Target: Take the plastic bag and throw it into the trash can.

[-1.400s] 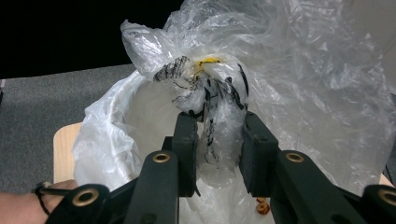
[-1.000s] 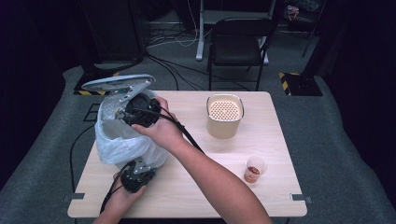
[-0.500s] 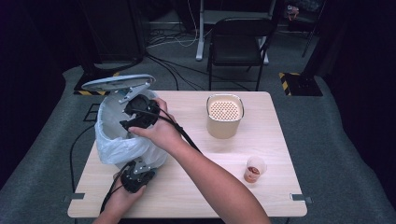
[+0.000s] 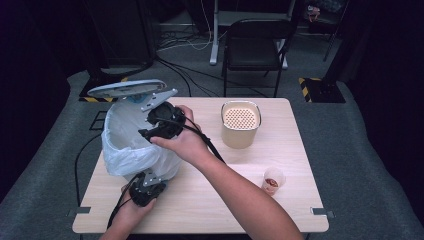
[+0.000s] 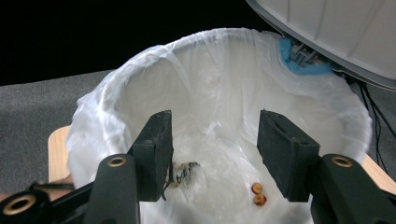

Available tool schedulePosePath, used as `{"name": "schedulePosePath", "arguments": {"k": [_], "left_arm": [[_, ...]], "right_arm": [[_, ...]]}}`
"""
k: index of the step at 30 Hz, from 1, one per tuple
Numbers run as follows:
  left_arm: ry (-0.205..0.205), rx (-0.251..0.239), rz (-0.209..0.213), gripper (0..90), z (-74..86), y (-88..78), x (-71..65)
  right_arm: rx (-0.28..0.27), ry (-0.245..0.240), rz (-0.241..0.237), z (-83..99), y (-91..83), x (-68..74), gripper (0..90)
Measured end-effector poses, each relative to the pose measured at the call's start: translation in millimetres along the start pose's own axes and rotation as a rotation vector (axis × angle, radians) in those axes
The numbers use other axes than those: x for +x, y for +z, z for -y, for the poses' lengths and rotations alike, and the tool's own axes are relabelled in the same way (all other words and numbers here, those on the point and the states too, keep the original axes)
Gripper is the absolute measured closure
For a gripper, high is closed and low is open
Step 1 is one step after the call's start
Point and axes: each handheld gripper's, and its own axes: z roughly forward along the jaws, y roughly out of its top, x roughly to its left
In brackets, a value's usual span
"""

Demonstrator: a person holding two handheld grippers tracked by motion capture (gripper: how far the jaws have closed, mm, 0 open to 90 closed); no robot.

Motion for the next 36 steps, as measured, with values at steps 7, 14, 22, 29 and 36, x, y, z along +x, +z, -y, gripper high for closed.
{"name": "schedulePosePath", "arguments": {"k": [7, 14, 22, 29, 36], "left_arm": [[0.001, 0.003, 0.0, 90.0, -0.1, -0.1, 0.1], [0.0, 0.002, -0.006, 90.0, -0.2, 0.1, -0.2], [0.004, 0.003, -0.005, 90.0, -0.2, 0.0, 0.0], [0.009, 0.005, -0.007, 90.0, -0.3, -0.2, 0.3], [0.012, 0.003, -0.005, 90.0, -0.4, -0.1, 0.5]], "right_arm": [[-0.022, -0.005, 0.005, 10.4, -30.4, -0.6, 46.6], [-0.041, 0.017, 0.035, 26.1, -55.7, -8.5, 46.9], [-0.038, 0.08, 0.095, 50.7, -65.8, -26.1, 46.9], [-0.006, 0.116, 0.167, 72.1, -64.2, -40.1, 47.5], [0.02, 0.169, 0.207, 93.3, -57.6, -60.3, 48.4]]}}
